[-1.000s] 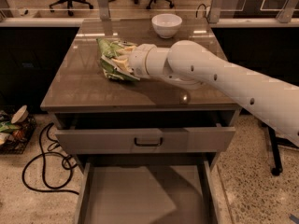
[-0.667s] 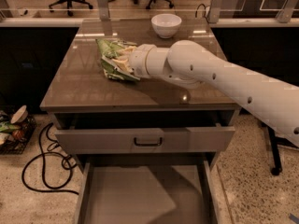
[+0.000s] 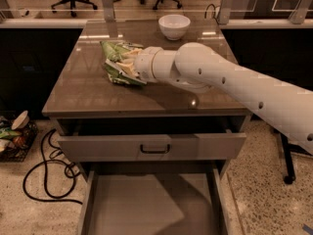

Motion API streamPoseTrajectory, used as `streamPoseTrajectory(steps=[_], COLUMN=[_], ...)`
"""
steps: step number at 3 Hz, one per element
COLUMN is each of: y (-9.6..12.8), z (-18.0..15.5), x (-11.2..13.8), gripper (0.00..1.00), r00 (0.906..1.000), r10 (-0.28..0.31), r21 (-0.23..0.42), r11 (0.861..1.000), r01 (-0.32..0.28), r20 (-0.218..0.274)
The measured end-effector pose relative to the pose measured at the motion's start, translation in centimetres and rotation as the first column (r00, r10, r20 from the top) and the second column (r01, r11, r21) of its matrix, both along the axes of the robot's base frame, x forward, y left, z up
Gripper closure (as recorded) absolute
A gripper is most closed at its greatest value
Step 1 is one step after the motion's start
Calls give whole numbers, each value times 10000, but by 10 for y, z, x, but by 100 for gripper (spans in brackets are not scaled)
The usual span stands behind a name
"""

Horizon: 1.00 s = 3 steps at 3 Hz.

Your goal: Pick green jalapeno chip bag from middle drawer and place on counter

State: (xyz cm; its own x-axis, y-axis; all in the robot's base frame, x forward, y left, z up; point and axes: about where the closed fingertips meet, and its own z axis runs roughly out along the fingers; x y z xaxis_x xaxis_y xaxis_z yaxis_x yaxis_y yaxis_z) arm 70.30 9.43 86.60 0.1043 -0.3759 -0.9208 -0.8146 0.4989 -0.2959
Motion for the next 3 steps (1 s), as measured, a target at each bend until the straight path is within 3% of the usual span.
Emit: streamPoseTrajectory(steps=[1,2,3], y=[2,5,5], z=[0,0,0], x=[-1,-1,-1], gripper=[17,0,0], r00=[10000,10000,10000], r10=[35,69,71], r21=[3,6,6], r11=[10000,10000,10000], r01=[-35,-69,-71], r20=[-4,-8,-9])
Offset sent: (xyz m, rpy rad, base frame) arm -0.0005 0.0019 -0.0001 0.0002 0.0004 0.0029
